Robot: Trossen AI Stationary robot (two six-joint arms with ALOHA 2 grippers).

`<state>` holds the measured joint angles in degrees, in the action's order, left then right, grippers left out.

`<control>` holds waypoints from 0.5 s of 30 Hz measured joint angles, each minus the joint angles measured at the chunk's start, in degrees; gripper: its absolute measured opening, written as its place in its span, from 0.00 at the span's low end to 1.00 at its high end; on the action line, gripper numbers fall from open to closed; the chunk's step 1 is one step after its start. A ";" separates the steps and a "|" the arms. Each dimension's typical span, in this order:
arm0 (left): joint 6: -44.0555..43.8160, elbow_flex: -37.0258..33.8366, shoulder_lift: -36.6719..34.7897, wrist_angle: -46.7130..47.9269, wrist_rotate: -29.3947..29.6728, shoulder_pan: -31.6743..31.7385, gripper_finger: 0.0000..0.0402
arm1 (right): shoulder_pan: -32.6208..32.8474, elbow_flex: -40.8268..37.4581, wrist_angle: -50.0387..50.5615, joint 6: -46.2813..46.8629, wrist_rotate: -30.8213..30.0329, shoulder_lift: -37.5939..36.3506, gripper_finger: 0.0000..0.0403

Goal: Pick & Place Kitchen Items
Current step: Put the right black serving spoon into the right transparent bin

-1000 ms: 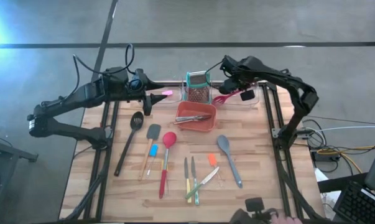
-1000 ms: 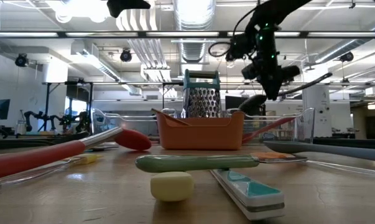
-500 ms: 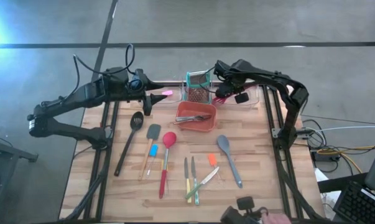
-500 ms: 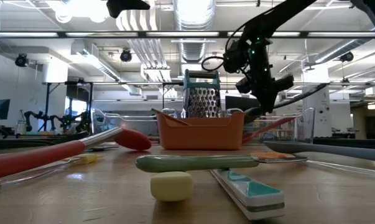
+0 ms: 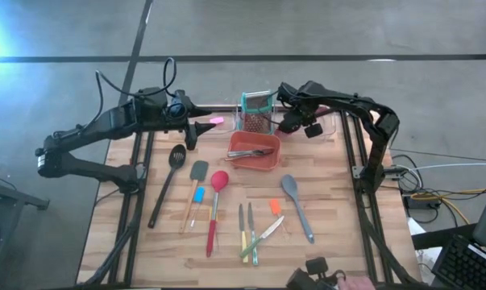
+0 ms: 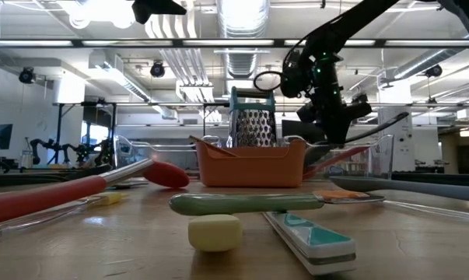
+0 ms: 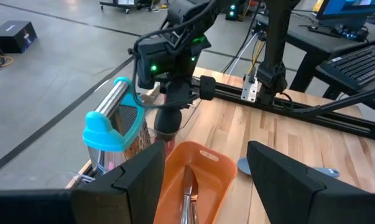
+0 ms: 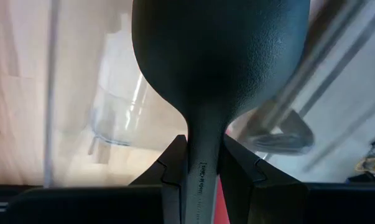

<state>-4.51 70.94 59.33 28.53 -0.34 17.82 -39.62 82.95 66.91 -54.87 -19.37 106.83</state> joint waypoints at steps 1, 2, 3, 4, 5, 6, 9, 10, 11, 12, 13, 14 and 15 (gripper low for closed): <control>0.00 0.00 0.00 0.00 0.00 0.00 0.58 | 0.00 -0.28 -0.07 0.00 0.04 0.00 0.13; 0.00 0.00 0.00 0.00 0.00 0.00 0.58 | 0.00 -0.51 -0.39 0.00 0.06 0.00 0.13; 0.00 0.00 0.00 0.00 0.00 0.00 0.58 | -0.01 -0.71 -0.75 0.02 0.05 0.00 0.13; 0.00 0.00 0.00 0.00 0.01 0.00 0.58 | -0.02 -0.87 -1.16 0.02 0.03 0.00 0.13; 0.00 0.00 0.00 0.00 0.02 0.00 0.58 | -0.02 -0.98 -1.56 0.08 0.05 0.00 0.13; 0.00 0.00 0.00 0.00 0.02 0.00 0.58 | -0.02 -1.02 -1.95 0.32 0.04 0.00 0.13; -0.02 0.00 0.00 -0.01 0.02 0.00 0.58 | -0.02 -1.24 -3.27 0.66 0.06 0.00 0.13; -0.08 0.00 0.00 0.00 0.02 0.00 0.58 | -0.02 -1.27 -3.47 0.68 0.05 0.00 0.13; -0.19 0.00 0.00 0.00 0.02 0.00 0.58 | -0.02 -1.28 -3.47 0.68 0.04 0.00 0.15; -0.28 0.00 0.00 0.00 0.02 0.00 0.58 | -0.02 -1.29 -3.52 0.70 0.03 0.00 0.18; -0.28 0.00 0.00 0.00 0.02 0.00 0.58 | -0.02 -1.34 -3.73 0.72 0.01 0.00 0.22; -0.31 0.00 0.00 0.00 0.02 0.00 0.58 | -0.02 -1.34 -3.88 0.86 -0.03 0.00 0.27; -0.33 0.00 0.00 -0.01 0.01 0.00 0.58 | -0.02 -1.35 -3.91 1.11 -0.05 0.00 0.30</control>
<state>-4.84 70.94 59.33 28.52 -0.33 17.82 -39.64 81.60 63.00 -53.76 -19.42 106.83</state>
